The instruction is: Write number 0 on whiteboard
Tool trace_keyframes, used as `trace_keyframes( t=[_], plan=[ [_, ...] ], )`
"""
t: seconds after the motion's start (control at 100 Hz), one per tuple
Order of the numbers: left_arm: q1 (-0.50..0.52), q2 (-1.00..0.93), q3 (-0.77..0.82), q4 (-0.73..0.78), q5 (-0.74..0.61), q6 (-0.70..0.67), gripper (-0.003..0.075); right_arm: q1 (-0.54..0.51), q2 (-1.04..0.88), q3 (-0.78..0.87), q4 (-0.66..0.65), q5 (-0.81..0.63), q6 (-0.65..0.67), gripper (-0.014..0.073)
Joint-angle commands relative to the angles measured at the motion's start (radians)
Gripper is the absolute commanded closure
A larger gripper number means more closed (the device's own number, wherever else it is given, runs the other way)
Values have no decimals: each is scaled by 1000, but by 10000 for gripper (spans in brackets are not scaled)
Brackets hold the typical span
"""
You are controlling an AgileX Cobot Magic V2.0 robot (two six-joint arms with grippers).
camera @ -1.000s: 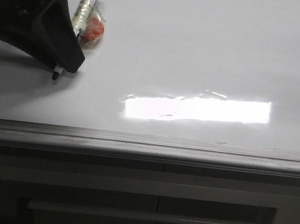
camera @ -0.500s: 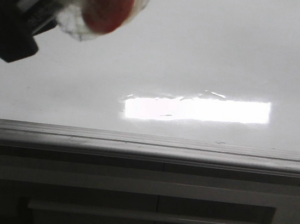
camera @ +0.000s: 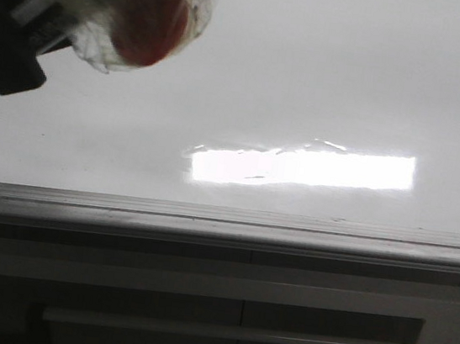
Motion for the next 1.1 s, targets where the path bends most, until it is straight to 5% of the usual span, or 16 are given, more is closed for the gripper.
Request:
trace_keyframes(
  t=[0.0,0.16,0.38,0.61,0.78,0.89,1.09],
  plan=[
    [-9,-20,-34,6,-44,-2,740,10,13,-37,36,-81,-13,211],
    [-9,-20,-34,6,-44,-2,740,10,32,-38,63,-149,-13,221],
    [-9,-20,-34,4,-47,-2,740,10,66,-38,67,-152,-13,433],
    [-9,-20,-34,-15,-47,-2,740,10,91,-38,67,-139,-13,455],
    [-9,-20,-34,-16,-49,-7,740,10,91,-38,67,-119,-13,671],
    [-9,-23,-35,-16,-91,-120,736,10,91,-38,67,-101,-13,667],
    [-9,-73,-38,-16,-191,-291,545,-5,69,-38,61,-102,-13,660]
  ],
)
